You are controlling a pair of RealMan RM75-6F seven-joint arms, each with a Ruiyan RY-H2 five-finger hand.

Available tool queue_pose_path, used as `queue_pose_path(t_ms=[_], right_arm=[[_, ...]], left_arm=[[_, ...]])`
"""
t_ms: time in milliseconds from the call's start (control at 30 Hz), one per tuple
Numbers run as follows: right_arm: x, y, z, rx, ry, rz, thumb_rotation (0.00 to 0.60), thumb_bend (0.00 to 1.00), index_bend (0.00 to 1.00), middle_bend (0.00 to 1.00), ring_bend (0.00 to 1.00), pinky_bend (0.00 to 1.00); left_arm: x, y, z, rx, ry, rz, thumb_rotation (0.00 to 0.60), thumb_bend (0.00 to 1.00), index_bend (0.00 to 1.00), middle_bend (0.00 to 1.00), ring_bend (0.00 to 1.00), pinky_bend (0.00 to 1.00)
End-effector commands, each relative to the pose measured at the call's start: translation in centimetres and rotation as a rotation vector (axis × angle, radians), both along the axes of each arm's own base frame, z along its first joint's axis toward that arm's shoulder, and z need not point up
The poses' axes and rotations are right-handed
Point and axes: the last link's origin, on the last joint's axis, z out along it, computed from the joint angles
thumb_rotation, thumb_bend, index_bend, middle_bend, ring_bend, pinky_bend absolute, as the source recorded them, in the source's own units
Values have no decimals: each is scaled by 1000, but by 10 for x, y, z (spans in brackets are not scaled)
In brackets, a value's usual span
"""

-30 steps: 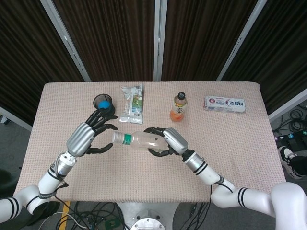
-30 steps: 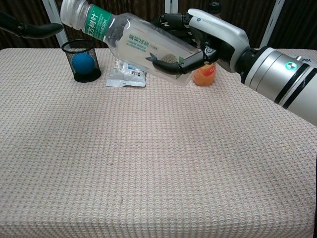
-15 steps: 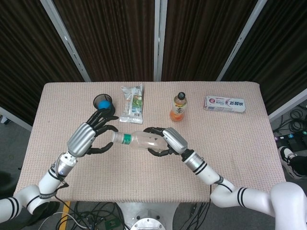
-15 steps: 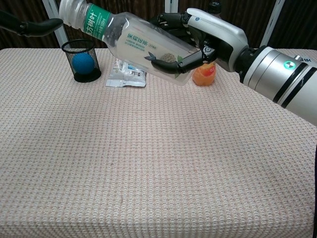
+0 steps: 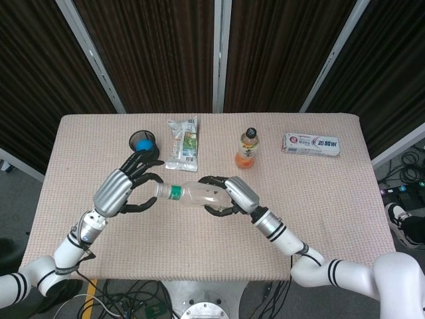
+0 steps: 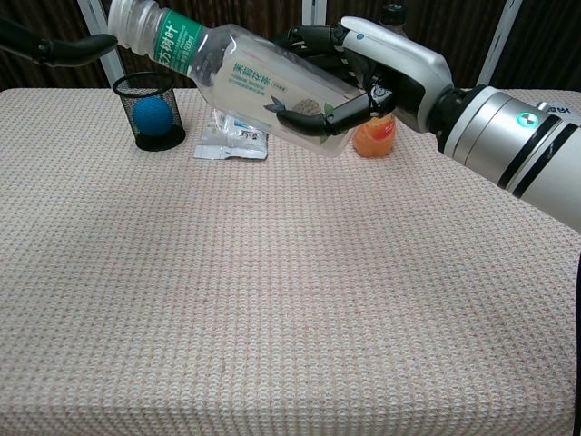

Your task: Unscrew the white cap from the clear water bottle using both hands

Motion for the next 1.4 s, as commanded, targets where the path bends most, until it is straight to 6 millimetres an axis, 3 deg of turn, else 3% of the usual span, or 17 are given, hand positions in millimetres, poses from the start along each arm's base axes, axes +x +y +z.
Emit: queue_pose_path(t_ms=[33, 400, 533, 700, 833, 1067, 1167, 1233, 1400], right_arm=[[0, 0, 0, -1, 3, 0, 600, 623, 679, 496, 426, 532], [-6, 0, 1, -10, 21, -2, 600, 623, 679, 496, 426, 532], [-14, 0, 4, -23, 61, -3, 600, 623, 680, 496, 426, 532], [-35, -3, 18, -58, 159, -11, 600, 623, 679, 496, 425, 532], [-50, -6, 30, -83, 241, -27, 600, 623, 680, 496, 425, 532], [-57, -10, 44, -111, 308, -36, 600, 623, 679, 496, 423, 532], [-57, -11, 44, -107, 350, -35, 600, 623, 680, 496, 423, 532], [-56, -12, 42, -103, 378, -33, 600, 624, 681, 496, 423, 532], [-54, -15, 29, -101, 482, -9, 600, 622, 686, 495, 420, 515]], left_arm=[[0, 0, 0, 0, -3, 1, 600, 350, 439, 164, 23, 43], [-4, 3, 6, 4, -7, 12, 600, 350, 439, 164, 24, 43], [-15, 5, 10, 28, 20, 46, 600, 350, 438, 164, 24, 43], [-51, 12, 9, 78, 207, 173, 600, 350, 436, 164, 24, 43], [-77, 16, -4, 79, 417, 277, 600, 351, 435, 164, 24, 41], [-84, 18, -30, 40, 603, 332, 600, 354, 430, 164, 24, 33], [-83, 18, -40, 4, 674, 342, 600, 356, 380, 161, 24, 31], [-83, 18, -43, -21, 683, 365, 600, 336, 289, 143, 24, 26], [-79, 13, -35, 15, 638, 408, 600, 224, 139, 119, 23, 23]])
